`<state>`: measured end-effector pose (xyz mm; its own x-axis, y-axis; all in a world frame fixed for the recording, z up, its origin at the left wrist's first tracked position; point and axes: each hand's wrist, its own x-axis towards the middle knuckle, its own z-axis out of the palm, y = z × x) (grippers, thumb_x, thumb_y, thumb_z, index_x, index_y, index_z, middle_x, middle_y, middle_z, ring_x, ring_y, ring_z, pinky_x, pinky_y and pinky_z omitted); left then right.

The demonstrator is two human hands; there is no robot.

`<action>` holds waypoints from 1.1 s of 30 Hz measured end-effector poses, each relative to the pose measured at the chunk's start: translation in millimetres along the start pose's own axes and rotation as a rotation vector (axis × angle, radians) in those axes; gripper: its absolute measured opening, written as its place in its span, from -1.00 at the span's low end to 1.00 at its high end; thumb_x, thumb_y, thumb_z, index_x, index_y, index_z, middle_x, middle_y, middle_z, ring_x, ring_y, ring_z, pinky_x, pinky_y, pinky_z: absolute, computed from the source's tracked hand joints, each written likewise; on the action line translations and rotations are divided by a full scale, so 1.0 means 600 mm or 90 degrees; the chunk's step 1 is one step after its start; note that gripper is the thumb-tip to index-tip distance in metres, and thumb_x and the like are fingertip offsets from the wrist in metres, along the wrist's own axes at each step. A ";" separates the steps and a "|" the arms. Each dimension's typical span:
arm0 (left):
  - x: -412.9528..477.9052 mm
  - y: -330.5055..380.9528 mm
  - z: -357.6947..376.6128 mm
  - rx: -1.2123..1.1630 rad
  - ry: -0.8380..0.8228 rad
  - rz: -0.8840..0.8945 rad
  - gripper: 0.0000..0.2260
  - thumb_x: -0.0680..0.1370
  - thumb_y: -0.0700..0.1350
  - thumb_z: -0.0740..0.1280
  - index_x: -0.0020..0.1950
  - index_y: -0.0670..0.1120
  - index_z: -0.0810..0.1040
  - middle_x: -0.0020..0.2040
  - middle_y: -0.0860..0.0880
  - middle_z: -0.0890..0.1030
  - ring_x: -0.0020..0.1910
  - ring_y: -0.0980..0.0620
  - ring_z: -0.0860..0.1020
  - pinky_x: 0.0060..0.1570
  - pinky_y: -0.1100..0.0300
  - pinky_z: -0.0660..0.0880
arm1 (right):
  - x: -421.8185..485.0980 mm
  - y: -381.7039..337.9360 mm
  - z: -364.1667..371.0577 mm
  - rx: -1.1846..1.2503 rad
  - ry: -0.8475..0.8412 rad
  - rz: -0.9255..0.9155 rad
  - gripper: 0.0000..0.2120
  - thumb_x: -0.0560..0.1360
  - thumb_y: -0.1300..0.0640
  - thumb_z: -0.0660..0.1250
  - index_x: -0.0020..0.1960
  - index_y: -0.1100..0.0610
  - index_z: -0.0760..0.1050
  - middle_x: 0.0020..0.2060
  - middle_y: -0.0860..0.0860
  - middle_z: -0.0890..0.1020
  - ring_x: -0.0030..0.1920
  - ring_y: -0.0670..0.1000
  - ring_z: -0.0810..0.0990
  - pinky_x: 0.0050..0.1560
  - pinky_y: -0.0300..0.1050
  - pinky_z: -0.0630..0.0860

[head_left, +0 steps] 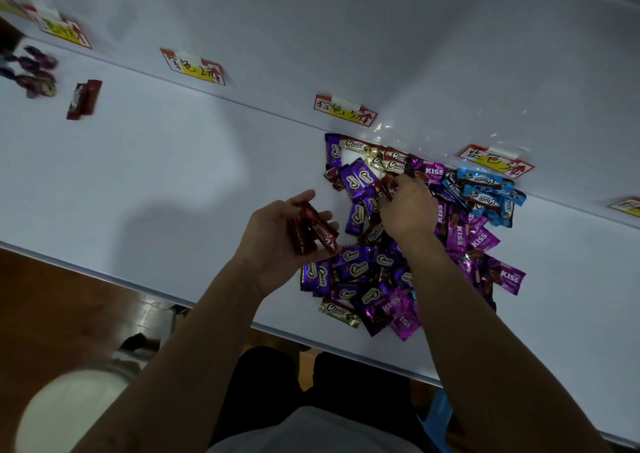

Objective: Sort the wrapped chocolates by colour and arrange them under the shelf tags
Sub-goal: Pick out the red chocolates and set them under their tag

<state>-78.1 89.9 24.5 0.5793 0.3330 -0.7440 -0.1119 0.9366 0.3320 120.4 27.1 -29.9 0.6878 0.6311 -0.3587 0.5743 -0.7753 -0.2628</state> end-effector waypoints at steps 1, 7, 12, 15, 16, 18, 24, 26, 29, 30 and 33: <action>-0.001 0.001 -0.001 -0.009 -0.009 -0.001 -0.57 0.53 -0.12 0.08 0.38 -0.13 0.44 0.18 -0.27 0.54 0.19 -0.27 0.55 0.16 -0.26 0.46 | -0.001 0.001 -0.002 0.006 0.001 0.001 -0.61 0.52 0.10 0.35 0.32 0.17 0.44 0.22 0.15 0.50 0.17 0.16 0.52 0.22 0.08 0.44; -0.016 0.010 0.006 0.008 -0.085 0.013 -0.54 0.52 -0.06 0.04 0.34 -0.06 0.52 -0.03 -0.13 0.54 -0.07 -0.07 0.52 -0.04 0.01 0.44 | -0.029 -0.001 -0.023 0.195 0.126 0.014 -0.78 0.45 0.01 0.44 0.02 0.11 0.59 -0.05 -0.05 0.61 0.08 0.08 0.49 0.08 0.00 0.47; -0.034 0.010 0.032 0.086 -0.066 0.049 -0.60 0.58 -0.24 0.09 0.30 0.04 0.55 -0.05 -0.11 0.53 -0.12 -0.03 0.52 -0.15 0.07 0.42 | -0.106 -0.015 -0.077 0.413 0.125 0.010 -0.88 0.51 0.07 0.40 -0.08 0.11 0.53 -0.19 -0.06 0.61 -0.15 -0.08 0.59 -0.14 -0.16 0.51; -0.044 0.009 0.045 0.070 -0.058 0.073 -0.63 0.61 -0.30 0.17 0.32 0.05 0.51 -0.04 -0.12 0.60 -0.10 -0.05 0.58 -0.11 0.04 0.49 | -0.149 -0.017 -0.096 0.501 0.115 0.029 -0.91 0.50 0.11 0.40 -0.11 0.08 0.50 -0.23 -0.01 0.62 -0.19 -0.09 0.61 -0.19 -0.25 0.50; -0.047 0.009 0.048 0.065 -0.044 0.082 -0.63 0.60 -0.30 0.20 0.33 0.03 0.49 -0.01 -0.14 0.62 -0.07 -0.07 0.60 -0.07 0.01 0.51 | -0.158 -0.016 -0.099 0.514 0.113 0.042 -0.91 0.49 0.12 0.41 -0.09 0.07 0.50 -0.23 -0.03 0.62 -0.20 -0.11 0.60 -0.19 -0.27 0.48; -0.052 0.008 0.051 0.086 -0.005 0.103 -0.64 0.58 -0.30 0.25 0.34 -0.02 0.47 0.08 -0.18 0.62 0.03 -0.11 0.62 0.00 -0.03 0.53 | -0.170 -0.010 -0.100 0.536 0.112 0.071 -0.89 0.48 0.13 0.43 -0.14 0.07 0.50 -0.32 -0.07 0.56 -0.25 -0.10 0.58 -0.15 -0.17 0.52; -0.084 -0.006 0.063 0.196 0.048 0.141 -0.75 0.55 -0.22 0.32 0.21 -0.24 0.54 0.02 -0.24 0.64 0.03 -0.13 0.62 -0.20 0.12 0.58 | -0.184 0.015 -0.115 0.520 0.118 0.058 -0.86 0.48 0.10 0.43 -0.19 -0.05 0.49 -0.23 -0.01 0.63 -0.17 -0.01 0.62 -0.10 -0.04 0.56; -0.091 -0.014 0.066 0.205 0.082 0.162 -0.76 0.56 -0.22 0.32 0.22 -0.19 0.53 0.00 -0.25 0.64 -0.05 -0.10 0.65 -0.22 0.10 0.58 | -0.183 0.036 -0.113 0.457 0.126 0.072 -0.96 0.51 0.11 0.40 -0.07 0.00 0.55 -0.12 -0.05 0.65 -0.17 -0.10 0.57 -0.10 -0.18 0.48; -0.096 -0.022 0.073 0.235 0.132 0.196 -0.76 0.57 -0.21 0.32 0.24 -0.15 0.49 -0.03 -0.25 0.65 -0.11 -0.11 0.67 -0.17 0.01 0.60 | -0.159 0.064 -0.102 0.356 0.122 0.115 -0.77 0.53 0.09 0.37 0.15 0.15 0.59 0.01 0.03 0.67 -0.08 -0.02 0.59 0.01 -0.11 0.51; -0.098 -0.025 0.077 0.253 0.141 0.214 -0.75 0.57 -0.19 0.32 0.24 -0.16 0.49 -0.04 -0.25 0.66 -0.12 -0.12 0.67 -0.20 0.00 0.60 | -0.149 0.065 -0.099 0.331 0.104 0.103 -0.77 0.54 0.10 0.36 0.14 0.17 0.60 0.00 0.05 0.68 -0.11 -0.01 0.59 -0.04 -0.14 0.49; -0.105 -0.039 0.092 0.304 0.175 0.279 -0.75 0.58 -0.14 0.32 0.24 -0.17 0.47 -0.05 -0.21 0.66 -0.17 -0.13 0.69 -0.29 0.05 0.60 | -0.125 0.050 -0.088 0.254 0.046 0.032 -0.76 0.55 0.10 0.35 0.16 0.18 0.61 -0.02 0.08 0.68 -0.22 -0.03 0.55 -0.17 -0.23 0.39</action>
<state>-67.1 40.8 95.5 0.3295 0.7434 -0.5821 0.1147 0.5804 0.8062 109.5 -42.0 36.4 0.7484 0.5808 -0.3203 0.3310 -0.7456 -0.5784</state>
